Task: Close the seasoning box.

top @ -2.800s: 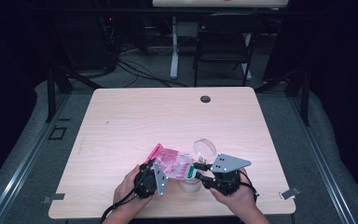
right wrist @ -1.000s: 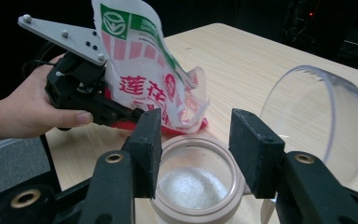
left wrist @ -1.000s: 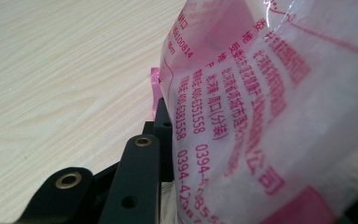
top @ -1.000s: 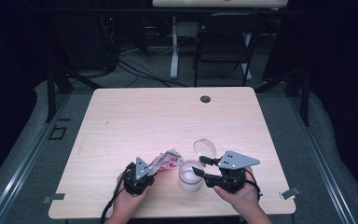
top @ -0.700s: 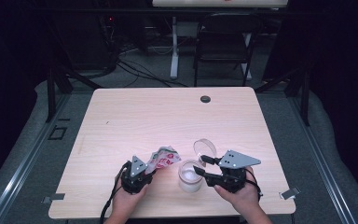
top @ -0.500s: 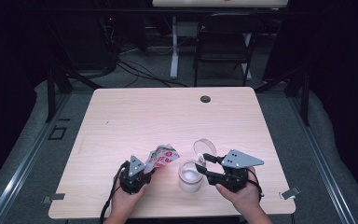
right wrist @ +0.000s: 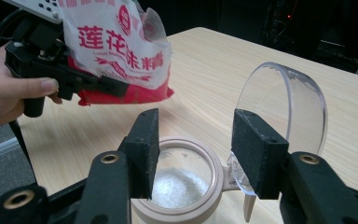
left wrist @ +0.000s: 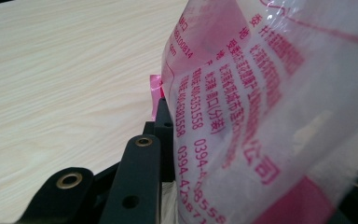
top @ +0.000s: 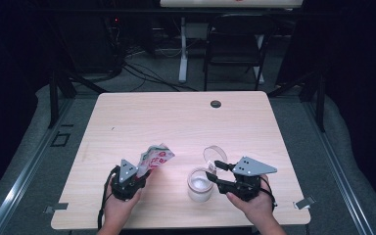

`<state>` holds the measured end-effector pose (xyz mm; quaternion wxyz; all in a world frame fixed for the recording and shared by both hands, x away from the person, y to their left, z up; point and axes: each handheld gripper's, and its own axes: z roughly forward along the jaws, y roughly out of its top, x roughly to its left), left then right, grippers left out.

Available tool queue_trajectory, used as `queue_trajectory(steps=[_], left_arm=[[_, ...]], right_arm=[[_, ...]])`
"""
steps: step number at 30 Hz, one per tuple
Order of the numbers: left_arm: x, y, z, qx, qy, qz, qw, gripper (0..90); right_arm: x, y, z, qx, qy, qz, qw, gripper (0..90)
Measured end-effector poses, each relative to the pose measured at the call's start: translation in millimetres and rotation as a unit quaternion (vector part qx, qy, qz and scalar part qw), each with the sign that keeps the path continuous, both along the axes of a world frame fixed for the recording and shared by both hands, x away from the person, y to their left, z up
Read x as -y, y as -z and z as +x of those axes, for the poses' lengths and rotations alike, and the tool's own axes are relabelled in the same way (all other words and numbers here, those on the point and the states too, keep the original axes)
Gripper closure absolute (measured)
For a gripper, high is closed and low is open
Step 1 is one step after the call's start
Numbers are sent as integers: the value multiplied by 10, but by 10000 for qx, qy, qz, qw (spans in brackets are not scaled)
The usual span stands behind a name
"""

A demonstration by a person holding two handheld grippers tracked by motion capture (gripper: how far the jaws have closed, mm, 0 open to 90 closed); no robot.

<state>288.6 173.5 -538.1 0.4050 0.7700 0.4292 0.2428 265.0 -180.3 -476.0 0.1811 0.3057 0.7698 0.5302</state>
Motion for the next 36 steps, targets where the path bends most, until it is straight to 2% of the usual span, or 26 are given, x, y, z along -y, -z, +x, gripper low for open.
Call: queue_trajectory(steps=[7,10,16,22,25,28,34,36], left_arm=[[-204,-27,13,-12,-316,0,9995,743],[-276,-35,14,-6,-415,64,9991,743],[-436,-9,5,2,-694,17,9976,743],[-588,45,-6,-24,-1006,-18,9949,743],[-657,61,-3,-32,-1131,-19,9936,743],[-711,77,-1,-43,-1247,-101,9921,743],[-783,134,17,-112,-1398,-10,9901,743],[-802,165,34,-70,-1481,117,9889,743]], right_arm=[[5,4,6,-20,25,-10,10000,508],[3,6,8,-38,-3,-18,10000,503],[12,15,15,-23,3,-93,10000,513],[12,23,18,-17,5,-170,9999,530],[17,24,19,-11,16,-121,9999,534],[16,24,15,6,33,-132,9999,534],[5,40,18,20,37,-136,9999,529],[1,46,19,16,33,-133,9999,528]])
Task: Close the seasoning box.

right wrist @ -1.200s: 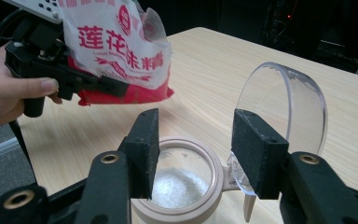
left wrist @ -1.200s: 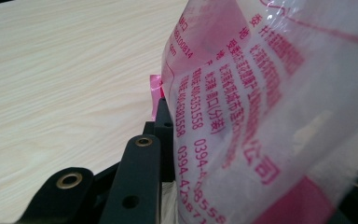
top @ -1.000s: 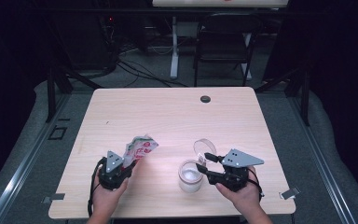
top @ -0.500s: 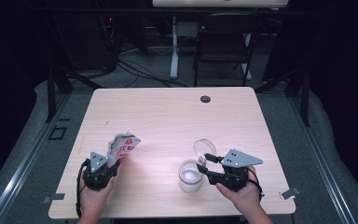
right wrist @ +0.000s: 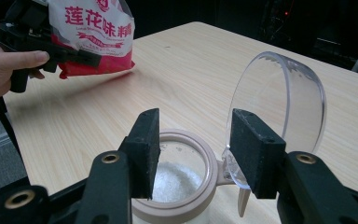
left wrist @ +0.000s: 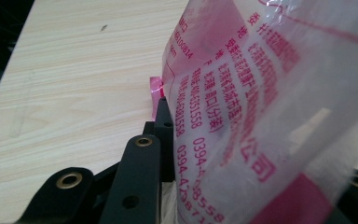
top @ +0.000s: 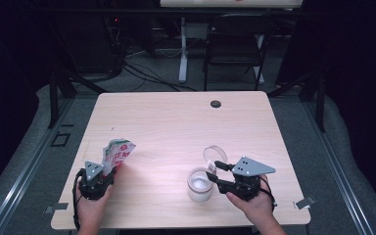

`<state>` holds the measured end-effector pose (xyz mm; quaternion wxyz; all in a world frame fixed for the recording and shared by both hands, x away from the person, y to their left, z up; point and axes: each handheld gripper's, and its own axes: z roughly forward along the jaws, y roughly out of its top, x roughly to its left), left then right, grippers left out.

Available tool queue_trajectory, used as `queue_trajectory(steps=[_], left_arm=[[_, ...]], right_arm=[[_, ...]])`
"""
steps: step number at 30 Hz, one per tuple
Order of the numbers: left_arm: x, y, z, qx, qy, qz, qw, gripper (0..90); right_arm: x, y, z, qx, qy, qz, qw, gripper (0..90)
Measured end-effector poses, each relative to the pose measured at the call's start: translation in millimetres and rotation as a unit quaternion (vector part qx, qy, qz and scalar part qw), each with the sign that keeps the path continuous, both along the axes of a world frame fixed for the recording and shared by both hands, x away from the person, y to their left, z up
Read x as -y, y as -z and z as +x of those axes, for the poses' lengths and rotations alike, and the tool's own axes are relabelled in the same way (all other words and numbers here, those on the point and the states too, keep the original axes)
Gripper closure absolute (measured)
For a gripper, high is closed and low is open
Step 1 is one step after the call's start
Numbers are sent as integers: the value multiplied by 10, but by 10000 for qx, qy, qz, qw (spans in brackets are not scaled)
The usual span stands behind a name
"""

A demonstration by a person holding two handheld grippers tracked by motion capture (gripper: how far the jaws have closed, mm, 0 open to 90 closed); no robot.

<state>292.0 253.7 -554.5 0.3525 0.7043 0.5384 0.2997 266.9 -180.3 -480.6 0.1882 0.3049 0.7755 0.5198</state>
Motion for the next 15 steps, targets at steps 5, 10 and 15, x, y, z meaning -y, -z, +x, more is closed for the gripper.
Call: queue_trajectory(steps=[5,10,15], left_arm=[[-33,42,34,-15,-121,45,9999,741],[-30,107,64,-66,-219,32,9997,734],[-39,112,58,-69,-295,-66,9995,716]], right_arm=[[-11,18,3,6,6,-11,10000,525],[-13,23,5,-28,11,11,10000,524],[-10,23,7,-46,10,21,10000,525]])
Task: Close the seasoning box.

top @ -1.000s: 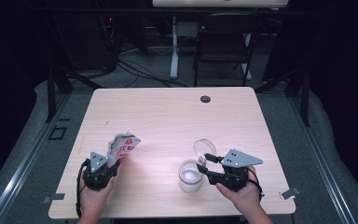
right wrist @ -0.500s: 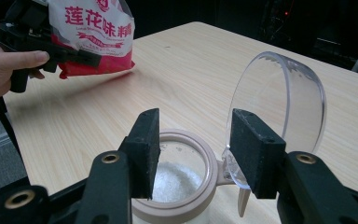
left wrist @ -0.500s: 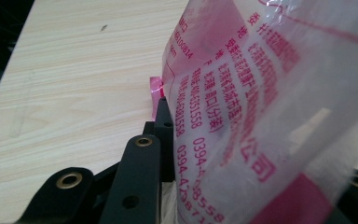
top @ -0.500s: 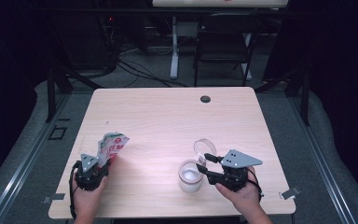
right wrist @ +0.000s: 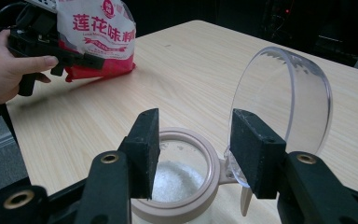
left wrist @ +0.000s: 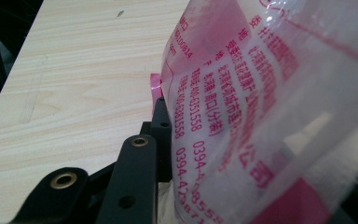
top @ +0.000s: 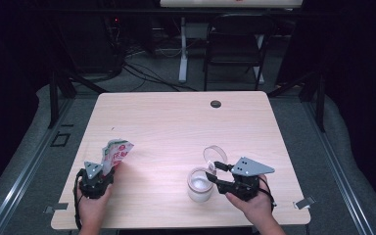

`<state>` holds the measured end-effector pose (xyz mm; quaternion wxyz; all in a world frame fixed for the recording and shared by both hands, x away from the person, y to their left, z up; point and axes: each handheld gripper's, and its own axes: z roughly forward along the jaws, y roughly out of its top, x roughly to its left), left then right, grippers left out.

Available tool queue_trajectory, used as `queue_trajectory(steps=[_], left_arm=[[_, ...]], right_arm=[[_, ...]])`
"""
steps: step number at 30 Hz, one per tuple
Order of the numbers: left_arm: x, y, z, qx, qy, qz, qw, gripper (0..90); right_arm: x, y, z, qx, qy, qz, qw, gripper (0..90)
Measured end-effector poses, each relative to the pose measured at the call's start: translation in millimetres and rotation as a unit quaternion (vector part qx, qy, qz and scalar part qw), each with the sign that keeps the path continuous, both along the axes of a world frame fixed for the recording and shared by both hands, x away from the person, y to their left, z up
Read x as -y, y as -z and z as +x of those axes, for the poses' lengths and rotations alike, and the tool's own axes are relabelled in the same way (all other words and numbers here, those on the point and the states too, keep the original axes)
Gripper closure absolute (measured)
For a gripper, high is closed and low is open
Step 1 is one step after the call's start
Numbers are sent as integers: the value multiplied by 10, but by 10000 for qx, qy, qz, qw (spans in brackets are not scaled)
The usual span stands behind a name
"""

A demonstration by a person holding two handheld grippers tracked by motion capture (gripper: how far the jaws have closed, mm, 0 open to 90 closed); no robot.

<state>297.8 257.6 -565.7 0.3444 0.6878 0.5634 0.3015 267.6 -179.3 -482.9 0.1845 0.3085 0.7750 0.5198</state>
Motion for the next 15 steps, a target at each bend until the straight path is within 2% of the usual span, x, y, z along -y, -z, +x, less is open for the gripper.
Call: queue_trajectory(steps=[4,8,10,12,13,15], left_arm=[[-52,-1,-9,-26,-40,-158,9999,701],[-70,3,-13,-60,-83,-217,9997,680],[-73,3,-13,17,-87,-308,9995,636],[-82,-10,-20,14,-81,-428,9990,551],[-81,-13,-23,85,-83,-515,9986,506],[-90,-44,-45,134,-53,-559,9983,416]], right_arm=[[3,3,2,1,-16,20,10000,524],[2,5,3,-5,-18,8,10000,522],[3,8,5,-17,-34,21,10000,522],[2,9,5,-15,-30,8,10000,522],[2,10,5,-16,-29,12,10000,522],[4,11,6,-17,-30,14,10000,522]])
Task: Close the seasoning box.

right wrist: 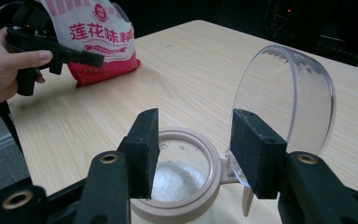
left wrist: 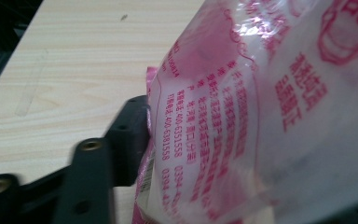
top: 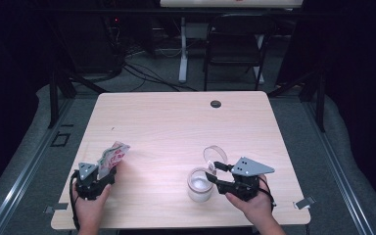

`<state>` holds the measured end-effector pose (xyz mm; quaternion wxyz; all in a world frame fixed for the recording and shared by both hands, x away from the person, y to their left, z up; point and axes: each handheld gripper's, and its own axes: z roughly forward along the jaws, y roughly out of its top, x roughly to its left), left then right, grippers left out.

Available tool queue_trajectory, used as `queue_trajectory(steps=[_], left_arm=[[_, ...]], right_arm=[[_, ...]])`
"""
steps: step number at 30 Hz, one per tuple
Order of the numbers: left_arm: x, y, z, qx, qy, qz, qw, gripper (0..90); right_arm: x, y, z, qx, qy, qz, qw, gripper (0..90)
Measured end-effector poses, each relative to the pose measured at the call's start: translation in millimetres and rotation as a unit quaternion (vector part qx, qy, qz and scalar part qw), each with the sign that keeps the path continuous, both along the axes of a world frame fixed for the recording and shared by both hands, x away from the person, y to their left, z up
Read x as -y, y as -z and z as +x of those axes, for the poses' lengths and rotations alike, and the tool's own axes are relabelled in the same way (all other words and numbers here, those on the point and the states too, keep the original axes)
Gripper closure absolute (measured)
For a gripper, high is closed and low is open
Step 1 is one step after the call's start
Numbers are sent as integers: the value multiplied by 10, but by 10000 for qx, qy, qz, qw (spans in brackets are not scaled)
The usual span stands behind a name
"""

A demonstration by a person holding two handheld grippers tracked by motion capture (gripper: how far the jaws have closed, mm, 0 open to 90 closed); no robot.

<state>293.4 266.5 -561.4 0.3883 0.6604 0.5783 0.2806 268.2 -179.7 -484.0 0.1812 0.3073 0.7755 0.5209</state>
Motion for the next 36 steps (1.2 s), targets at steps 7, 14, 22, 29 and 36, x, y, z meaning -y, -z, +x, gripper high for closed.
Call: queue_trajectory(steps=[7,14,22,29,36], left_arm=[[26,-54,-41,126,232,-231,9994,273],[71,-86,-84,226,347,-154,9990,276],[69,-121,-136,292,413,-328,9982,292],[103,-154,-185,311,528,-311,9976,292],[205,-183,-258,367,713,-134,9967,292]], right_arm=[[-3,1,0,-6,4,6,10000,518],[2,-5,1,-17,-21,31,10000,511],[3,-6,-1,-22,-31,31,10000,505],[-2,-11,-1,-24,-27,27,10000,503],[3,-29,-5,2,2,66,10000,502]])
